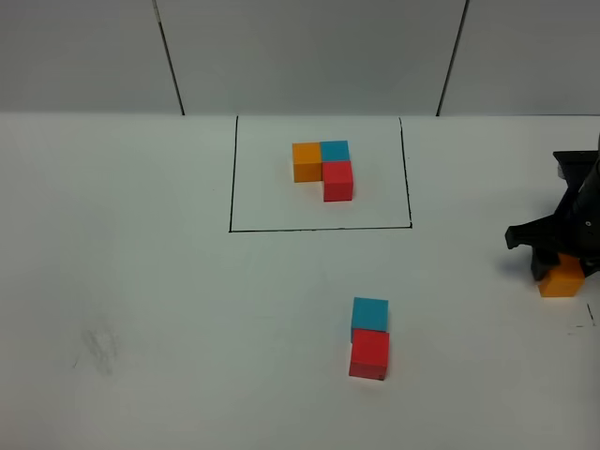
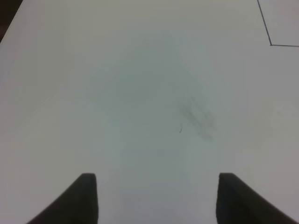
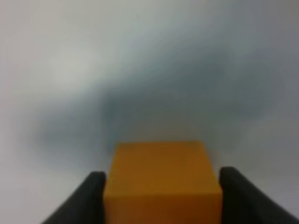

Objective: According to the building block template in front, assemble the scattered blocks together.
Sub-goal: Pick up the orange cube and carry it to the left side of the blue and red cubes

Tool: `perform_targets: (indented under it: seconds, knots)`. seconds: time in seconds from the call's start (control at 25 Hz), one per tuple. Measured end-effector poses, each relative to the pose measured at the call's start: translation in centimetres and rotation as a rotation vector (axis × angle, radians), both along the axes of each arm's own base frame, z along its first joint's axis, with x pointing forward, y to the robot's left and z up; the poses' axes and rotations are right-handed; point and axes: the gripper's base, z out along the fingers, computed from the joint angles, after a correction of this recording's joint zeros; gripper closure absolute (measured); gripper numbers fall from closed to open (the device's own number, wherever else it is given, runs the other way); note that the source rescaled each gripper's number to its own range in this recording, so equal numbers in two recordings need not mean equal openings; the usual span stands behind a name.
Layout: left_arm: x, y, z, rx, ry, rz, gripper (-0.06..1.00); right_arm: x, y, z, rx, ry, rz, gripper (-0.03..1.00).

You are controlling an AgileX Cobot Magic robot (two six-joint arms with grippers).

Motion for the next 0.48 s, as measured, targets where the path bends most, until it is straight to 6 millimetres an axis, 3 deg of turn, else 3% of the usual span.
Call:
perform_targets:
  seconds: [0.32,0.48]
  knots:
    - [0.0,0.0,0.0,0.000,0.000,0.000,0.72,0.0,0.0,0.2,-0.009,0.017,0.033,0.70]
    - [0.0,0.0,0.0,0.000,0.000,0.000,0.72,0.4,1.2,2.8,-0.038,0.021,0.215,0.70]
